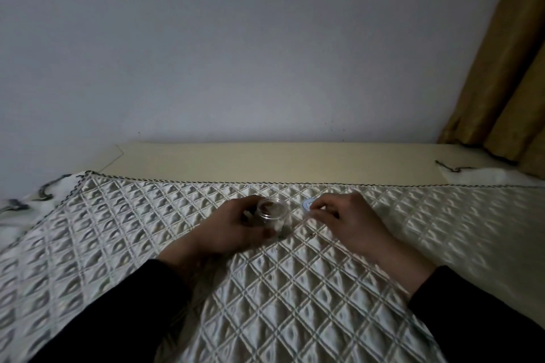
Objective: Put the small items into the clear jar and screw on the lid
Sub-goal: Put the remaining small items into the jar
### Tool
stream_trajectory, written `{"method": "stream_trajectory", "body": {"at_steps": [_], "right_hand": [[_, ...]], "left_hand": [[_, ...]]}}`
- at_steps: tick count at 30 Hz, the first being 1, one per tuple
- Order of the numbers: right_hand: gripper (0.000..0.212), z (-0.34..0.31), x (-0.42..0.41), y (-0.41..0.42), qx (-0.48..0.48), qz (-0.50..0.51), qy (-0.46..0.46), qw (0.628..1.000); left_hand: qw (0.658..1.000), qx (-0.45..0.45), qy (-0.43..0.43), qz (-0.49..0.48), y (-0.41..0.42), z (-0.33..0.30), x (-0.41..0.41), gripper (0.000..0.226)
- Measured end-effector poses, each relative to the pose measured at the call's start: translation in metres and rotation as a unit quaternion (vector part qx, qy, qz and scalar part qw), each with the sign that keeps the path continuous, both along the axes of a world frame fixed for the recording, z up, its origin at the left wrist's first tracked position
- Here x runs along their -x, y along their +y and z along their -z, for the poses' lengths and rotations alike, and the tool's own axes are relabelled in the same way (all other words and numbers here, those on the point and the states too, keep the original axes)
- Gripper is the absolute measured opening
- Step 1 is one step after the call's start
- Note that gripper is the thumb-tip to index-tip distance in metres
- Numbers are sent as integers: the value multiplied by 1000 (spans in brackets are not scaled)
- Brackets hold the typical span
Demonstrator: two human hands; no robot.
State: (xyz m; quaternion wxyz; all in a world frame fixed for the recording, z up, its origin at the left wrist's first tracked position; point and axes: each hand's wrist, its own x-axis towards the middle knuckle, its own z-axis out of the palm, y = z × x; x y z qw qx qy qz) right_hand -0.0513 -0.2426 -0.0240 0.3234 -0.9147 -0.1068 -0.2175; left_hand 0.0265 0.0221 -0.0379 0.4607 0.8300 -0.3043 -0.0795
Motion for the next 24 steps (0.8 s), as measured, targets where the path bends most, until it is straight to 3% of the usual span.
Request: {"method": "stream_trajectory", "body": {"at_steps": [5,11,18,24], "right_hand": [[9,-2,-4,-10,7,19,12,1000],[10,4,-1,-1,46,-34,130,990],[11,9,-2,6,95,-35,125,987],[11,8,0,6,79,-28,120,989]], "left_hand": [[1000,-12,-14,-5,0,-1,0,79],[1000,-24,-9,-10,0,-1,0,73],[999,-32,-13,-6,0,-3,2,72],[999,-34,-23,-9,-1,-1,2,68]]}}
